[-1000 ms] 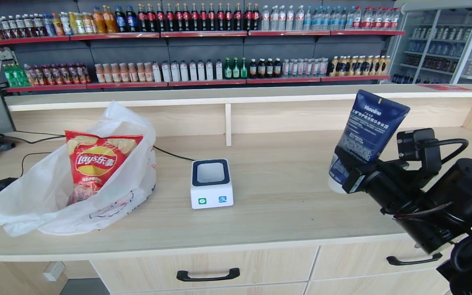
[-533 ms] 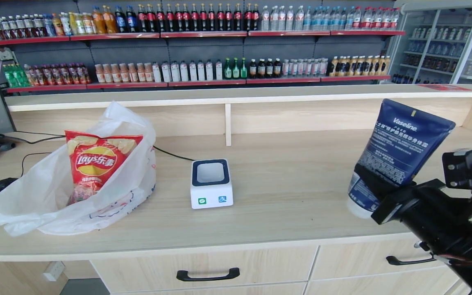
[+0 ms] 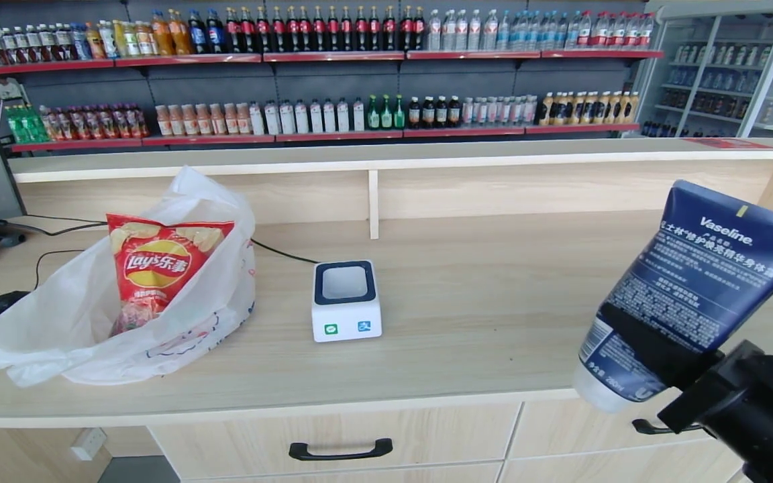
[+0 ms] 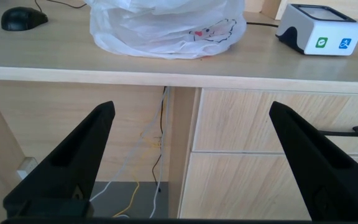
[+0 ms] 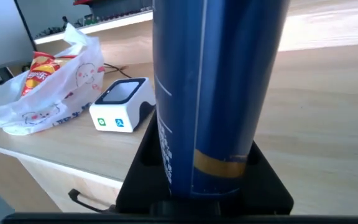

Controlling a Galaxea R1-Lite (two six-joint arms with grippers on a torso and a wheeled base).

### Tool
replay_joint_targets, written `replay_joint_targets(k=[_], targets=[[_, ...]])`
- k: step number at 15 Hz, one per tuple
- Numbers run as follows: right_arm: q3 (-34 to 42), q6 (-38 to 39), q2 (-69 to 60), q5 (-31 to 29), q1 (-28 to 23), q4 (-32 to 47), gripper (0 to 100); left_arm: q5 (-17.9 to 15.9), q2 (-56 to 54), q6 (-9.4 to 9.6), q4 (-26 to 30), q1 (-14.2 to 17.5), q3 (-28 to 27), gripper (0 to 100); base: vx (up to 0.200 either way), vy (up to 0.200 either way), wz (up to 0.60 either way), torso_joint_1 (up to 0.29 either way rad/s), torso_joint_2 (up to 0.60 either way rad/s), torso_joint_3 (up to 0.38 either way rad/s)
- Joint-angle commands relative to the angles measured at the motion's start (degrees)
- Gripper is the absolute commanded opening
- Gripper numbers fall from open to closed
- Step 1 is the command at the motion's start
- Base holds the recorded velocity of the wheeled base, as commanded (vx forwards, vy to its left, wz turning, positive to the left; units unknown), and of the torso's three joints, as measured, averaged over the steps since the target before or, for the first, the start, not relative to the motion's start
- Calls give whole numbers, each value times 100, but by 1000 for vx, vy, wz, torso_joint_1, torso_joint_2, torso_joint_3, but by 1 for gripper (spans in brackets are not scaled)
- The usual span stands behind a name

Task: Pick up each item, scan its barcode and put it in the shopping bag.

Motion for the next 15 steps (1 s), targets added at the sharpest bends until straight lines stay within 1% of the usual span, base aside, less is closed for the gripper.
replay_joint_targets(k=[1,3,4,5,6,9,10,11,12,13,15], targets=[[-7,247,-138,84,163,-6,0,0,-2,0,1,0,-9,100,0,0,0,0,0,0],[-174,748,-182,374,260,-6,0,0,-2,0,1,0,0,100,0,0,0,0,0,0],[-411,1267,-261,690,286,-6,0,0,-2,0,1,0,0,100,0,0,0,0,0,0],[-464,1346,-190,866,313,-6,0,0,-2,0,1,0,0,100,0,0,0,0,0,0],[-596,1452,-32,954,444,-6,0,0,-2,0,1,0,0,100,0,0,0,0,0,0],[-1615,2093,390,1068,752,-6,0,0,-2,0,1,0,0,100,0,0,0,0,0,0],[-1879,2137,460,1182,954,-6,0,0,-2,0,1,0,0,100,0,0,0,0,0,0],[-1984,2128,478,1385,1086,-6,0,0,-2,0,1,9,0,100,0,0,0,0,0,0],[-2020,2137,478,1736,1156,-6,0,0,-2,0,1,0,0,100,0,0,0,0,0,0],[-2020,2216,451,2272,1200,-6,0,0,-2,0,1,0,0,100,0,0,0,0,0,0],[-2037,2489,293,2729,1200,-6,0,0,-2,0,1,0,0,100,0,0,0,0,0,0]])
